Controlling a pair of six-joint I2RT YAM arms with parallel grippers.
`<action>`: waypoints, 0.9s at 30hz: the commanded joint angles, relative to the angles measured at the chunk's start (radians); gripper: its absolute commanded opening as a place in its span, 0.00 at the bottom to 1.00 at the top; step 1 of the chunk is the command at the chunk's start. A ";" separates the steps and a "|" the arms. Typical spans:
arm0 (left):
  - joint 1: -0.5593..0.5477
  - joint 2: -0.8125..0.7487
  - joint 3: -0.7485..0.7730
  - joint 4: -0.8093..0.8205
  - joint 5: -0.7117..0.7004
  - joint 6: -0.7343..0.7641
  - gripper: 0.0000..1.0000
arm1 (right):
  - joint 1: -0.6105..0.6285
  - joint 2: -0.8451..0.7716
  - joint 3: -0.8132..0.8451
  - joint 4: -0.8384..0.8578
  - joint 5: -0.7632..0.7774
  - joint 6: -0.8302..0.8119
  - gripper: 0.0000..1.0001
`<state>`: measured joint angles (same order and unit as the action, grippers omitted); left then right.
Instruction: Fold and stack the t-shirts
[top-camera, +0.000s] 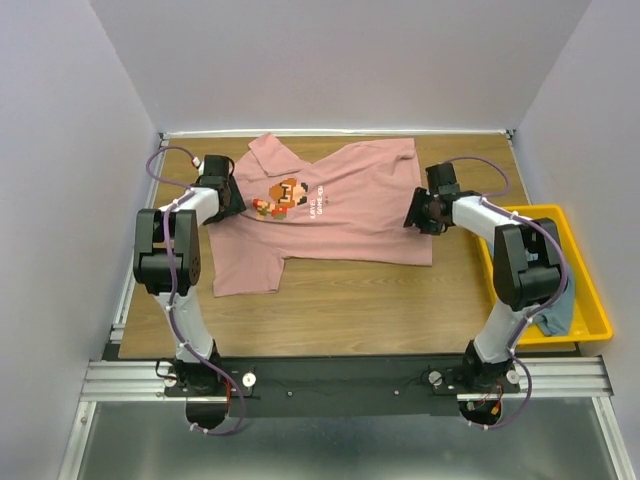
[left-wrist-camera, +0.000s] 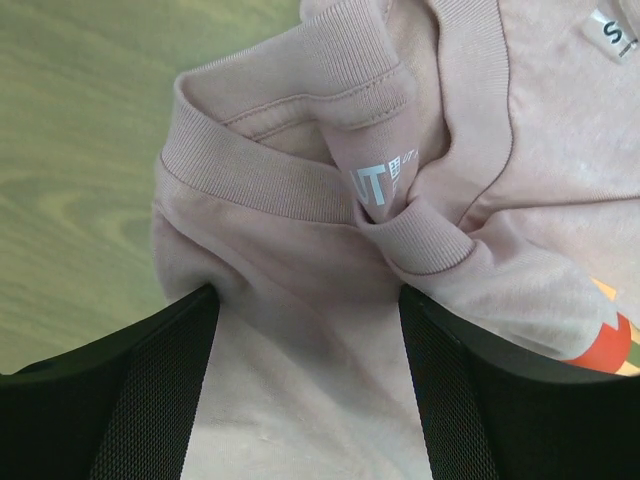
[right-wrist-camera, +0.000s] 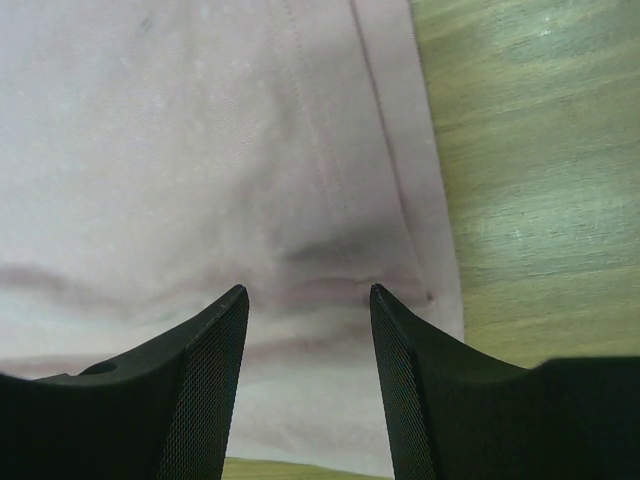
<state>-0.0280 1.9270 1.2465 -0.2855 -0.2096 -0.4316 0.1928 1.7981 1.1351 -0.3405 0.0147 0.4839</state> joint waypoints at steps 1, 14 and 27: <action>0.005 0.066 0.034 -0.050 -0.005 0.024 0.81 | -0.045 0.033 -0.018 0.041 -0.062 0.031 0.59; 0.019 0.089 0.048 -0.037 0.036 0.019 0.81 | -0.188 0.103 0.028 0.069 -0.128 0.002 0.56; 0.014 -0.089 -0.061 -0.035 0.023 -0.007 0.84 | -0.124 -0.042 0.028 0.005 -0.156 -0.062 0.53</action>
<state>-0.0151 1.9045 1.2110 -0.2504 -0.1883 -0.4107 0.0254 1.8492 1.1568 -0.2813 -0.1699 0.4694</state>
